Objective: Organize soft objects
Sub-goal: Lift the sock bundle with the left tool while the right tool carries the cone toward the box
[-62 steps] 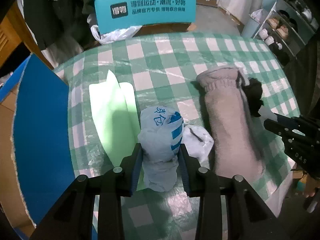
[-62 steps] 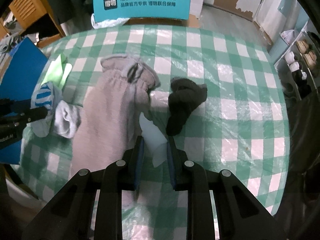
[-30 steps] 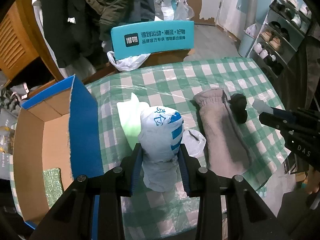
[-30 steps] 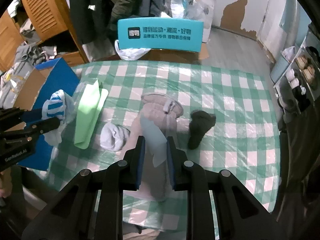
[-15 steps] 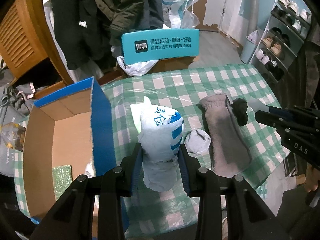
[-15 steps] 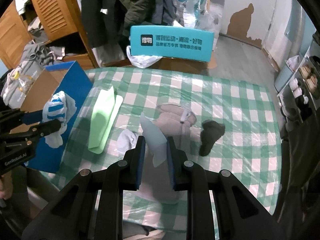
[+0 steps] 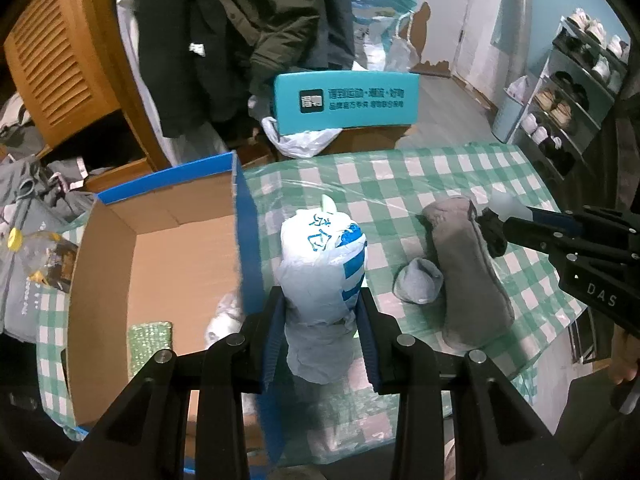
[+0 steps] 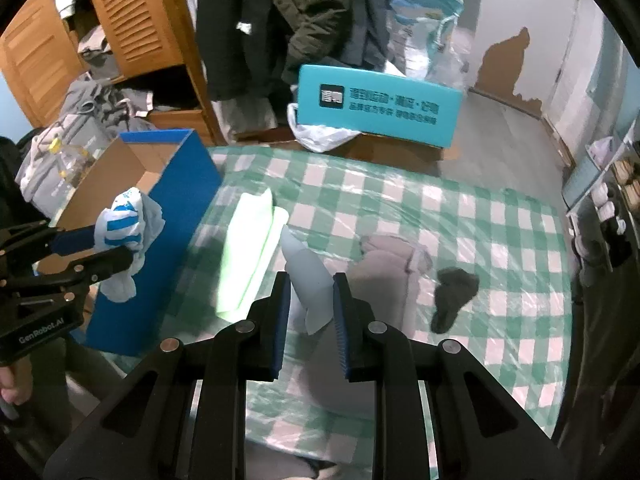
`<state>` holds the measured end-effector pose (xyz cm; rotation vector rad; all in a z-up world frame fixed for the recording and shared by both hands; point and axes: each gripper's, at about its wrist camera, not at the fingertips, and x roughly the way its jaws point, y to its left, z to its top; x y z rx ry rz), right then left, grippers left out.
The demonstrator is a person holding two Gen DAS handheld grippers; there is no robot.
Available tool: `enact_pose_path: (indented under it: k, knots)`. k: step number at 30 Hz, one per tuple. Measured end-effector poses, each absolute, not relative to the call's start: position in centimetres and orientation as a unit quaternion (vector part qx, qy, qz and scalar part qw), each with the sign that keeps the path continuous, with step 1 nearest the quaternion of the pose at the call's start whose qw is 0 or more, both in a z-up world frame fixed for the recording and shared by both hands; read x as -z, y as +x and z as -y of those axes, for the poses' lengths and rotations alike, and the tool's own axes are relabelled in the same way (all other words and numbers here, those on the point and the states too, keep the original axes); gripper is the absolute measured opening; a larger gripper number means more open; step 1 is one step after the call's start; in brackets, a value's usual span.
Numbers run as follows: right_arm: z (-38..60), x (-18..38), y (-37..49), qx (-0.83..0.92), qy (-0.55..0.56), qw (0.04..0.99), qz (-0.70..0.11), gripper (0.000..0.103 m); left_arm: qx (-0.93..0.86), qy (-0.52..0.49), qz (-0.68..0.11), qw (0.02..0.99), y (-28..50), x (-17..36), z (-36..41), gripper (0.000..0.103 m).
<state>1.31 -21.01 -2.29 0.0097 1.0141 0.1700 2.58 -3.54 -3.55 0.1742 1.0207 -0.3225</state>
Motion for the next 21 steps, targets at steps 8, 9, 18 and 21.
enact_pose_path:
  k: [8, 9, 18, 21]
  knots:
    - [18.5, 1.6, 1.9, -0.098, -0.006, 0.871, -0.481, 0.02, 0.136, 0.078, -0.477, 0.865, 2.4, 2.9, 1.2, 0.035]
    - [18.2, 1.5, 1.9, -0.1, -0.007, 0.871, -0.48, 0.02, 0.134, 0.078, -0.476, 0.865, 2.3, 2.8, 0.9, 0.035]
    - [14.6, 0.8, 2.5, -0.127, -0.02, 0.87, -0.476, 0.02, 0.121, 0.071, -0.472, 0.87, 2.0, 2.2, -1.5, 0.035]
    - [13.1, 0.6, 2.8, -0.139, -0.027, 0.869, -0.475, 0.02, 0.115, 0.066, -0.472, 0.871, 2.0, 2.2, -2.5, 0.035]
